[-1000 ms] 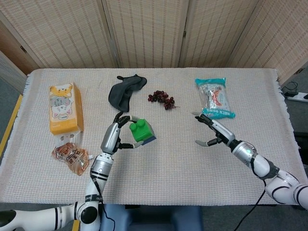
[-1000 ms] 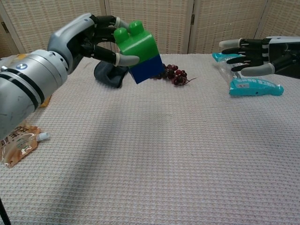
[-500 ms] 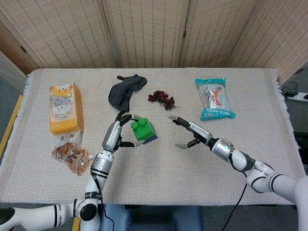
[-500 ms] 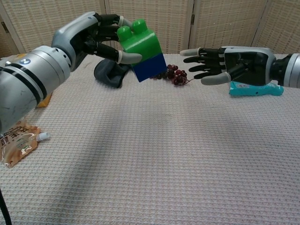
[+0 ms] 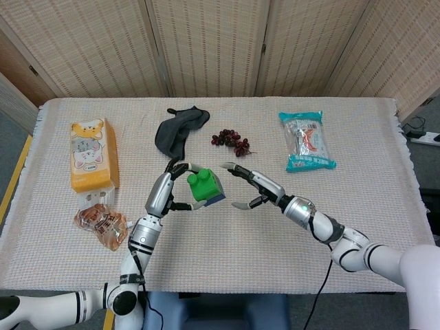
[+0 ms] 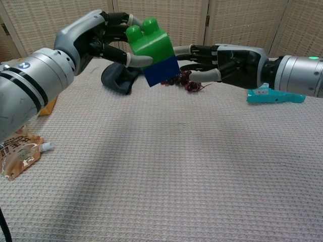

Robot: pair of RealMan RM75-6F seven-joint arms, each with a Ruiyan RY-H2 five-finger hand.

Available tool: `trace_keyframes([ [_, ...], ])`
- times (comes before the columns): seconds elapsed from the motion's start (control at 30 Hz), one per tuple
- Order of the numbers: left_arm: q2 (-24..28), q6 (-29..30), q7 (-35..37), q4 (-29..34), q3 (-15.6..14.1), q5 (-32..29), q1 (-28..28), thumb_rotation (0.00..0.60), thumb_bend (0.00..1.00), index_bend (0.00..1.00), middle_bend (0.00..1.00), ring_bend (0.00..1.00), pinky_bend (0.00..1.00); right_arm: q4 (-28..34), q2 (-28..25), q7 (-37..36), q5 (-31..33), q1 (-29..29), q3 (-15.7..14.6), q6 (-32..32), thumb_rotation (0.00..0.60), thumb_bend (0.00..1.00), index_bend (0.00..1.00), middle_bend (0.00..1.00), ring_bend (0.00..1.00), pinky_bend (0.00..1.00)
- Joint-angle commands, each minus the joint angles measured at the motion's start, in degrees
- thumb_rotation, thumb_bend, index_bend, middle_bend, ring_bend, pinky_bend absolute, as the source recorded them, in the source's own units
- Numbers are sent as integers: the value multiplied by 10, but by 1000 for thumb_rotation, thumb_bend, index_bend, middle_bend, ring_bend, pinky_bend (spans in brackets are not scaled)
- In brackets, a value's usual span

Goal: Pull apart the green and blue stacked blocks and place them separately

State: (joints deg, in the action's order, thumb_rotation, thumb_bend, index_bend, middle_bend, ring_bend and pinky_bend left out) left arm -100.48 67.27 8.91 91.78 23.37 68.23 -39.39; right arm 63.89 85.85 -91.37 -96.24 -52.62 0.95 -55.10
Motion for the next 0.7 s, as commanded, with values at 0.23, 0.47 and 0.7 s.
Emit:
trace_keyframes([
  [0.23, 0, -2, 3, 1, -2, -4, -4, 600, 335, 659, 802, 280, 0, 29, 11, 27, 23, -10, 12, 4, 600, 331, 146, 39, 0, 0],
  [0.47, 6, -6, 10, 10, 1, -9, -5, 600, 335, 660, 803, 279, 0, 37, 16, 44, 36, -24, 20, 23, 600, 331, 184, 62, 7, 0],
  [0.7, 10, 1, 16, 20, -3, -2, -3, 600, 335, 660, 803, 279, 0, 46, 24, 47, 50, -29, 26, 34, 600, 330, 292, 85, 32, 0],
])
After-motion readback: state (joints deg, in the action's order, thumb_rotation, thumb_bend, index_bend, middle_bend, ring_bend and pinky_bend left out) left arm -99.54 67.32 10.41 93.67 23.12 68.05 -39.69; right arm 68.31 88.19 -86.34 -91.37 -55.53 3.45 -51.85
